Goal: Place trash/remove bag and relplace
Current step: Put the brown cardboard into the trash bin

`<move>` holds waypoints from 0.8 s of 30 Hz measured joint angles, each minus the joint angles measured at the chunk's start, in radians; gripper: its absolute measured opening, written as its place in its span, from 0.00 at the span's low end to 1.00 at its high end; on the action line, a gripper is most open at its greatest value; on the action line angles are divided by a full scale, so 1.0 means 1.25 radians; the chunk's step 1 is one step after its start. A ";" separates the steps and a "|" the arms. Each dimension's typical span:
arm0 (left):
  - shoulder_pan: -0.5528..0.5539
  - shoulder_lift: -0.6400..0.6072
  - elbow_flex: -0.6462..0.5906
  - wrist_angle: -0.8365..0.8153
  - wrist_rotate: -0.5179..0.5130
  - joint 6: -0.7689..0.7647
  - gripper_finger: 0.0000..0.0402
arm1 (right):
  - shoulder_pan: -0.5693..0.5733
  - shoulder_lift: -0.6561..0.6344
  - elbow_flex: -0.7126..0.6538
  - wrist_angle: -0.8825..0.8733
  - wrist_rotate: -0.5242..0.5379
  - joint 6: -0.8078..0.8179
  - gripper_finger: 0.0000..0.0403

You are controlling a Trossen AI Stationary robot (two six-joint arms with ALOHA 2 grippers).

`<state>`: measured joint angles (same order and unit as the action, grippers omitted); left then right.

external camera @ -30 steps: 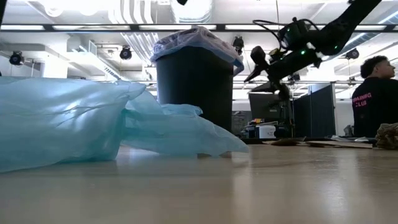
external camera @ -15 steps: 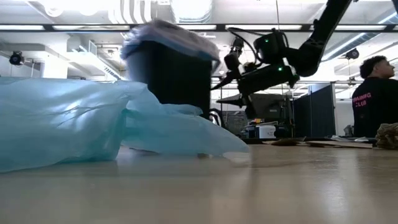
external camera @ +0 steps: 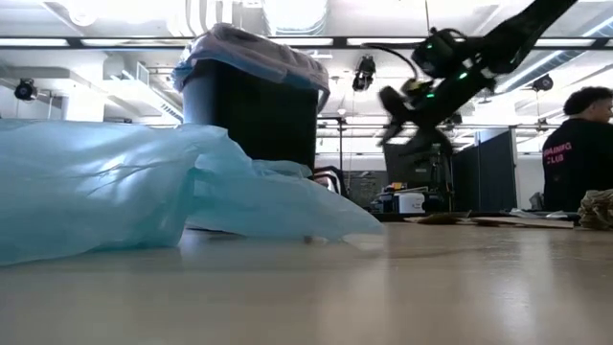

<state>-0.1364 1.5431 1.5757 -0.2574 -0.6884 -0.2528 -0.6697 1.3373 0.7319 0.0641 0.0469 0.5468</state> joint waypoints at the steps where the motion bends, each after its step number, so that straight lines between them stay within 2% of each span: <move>1: 0.000 -0.014 -0.001 -0.044 -0.020 -0.026 0.41 | -0.015 -0.030 0.000 -0.063 0.005 -0.021 0.48; 5: 0.023 -0.100 0.000 -0.263 -0.086 -0.201 0.44 | -0.077 -0.095 -0.003 -0.236 0.008 -0.067 0.54; 9: 0.076 -0.170 0.000 -0.486 -0.091 -0.352 0.45 | -0.108 -0.086 -0.021 -0.259 0.007 -0.070 0.64; 13: 0.108 -0.242 -0.001 -0.608 -0.106 -0.373 0.46 | -0.109 -0.030 -0.034 -0.260 0.021 -0.073 0.76; 17: 0.122 -0.319 -0.001 -0.680 -0.146 -0.393 0.47 | -0.108 0.041 -0.038 -0.254 0.087 -0.055 0.87; 24: 0.154 -0.418 -0.007 -0.827 -0.177 -0.482 0.48 | -0.108 0.186 -0.038 -0.182 0.123 0.033 0.92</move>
<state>0.0564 1.0200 1.5672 -1.2913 -0.9100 -0.8554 -0.8050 1.5702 0.6843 -0.1633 0.2001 0.5885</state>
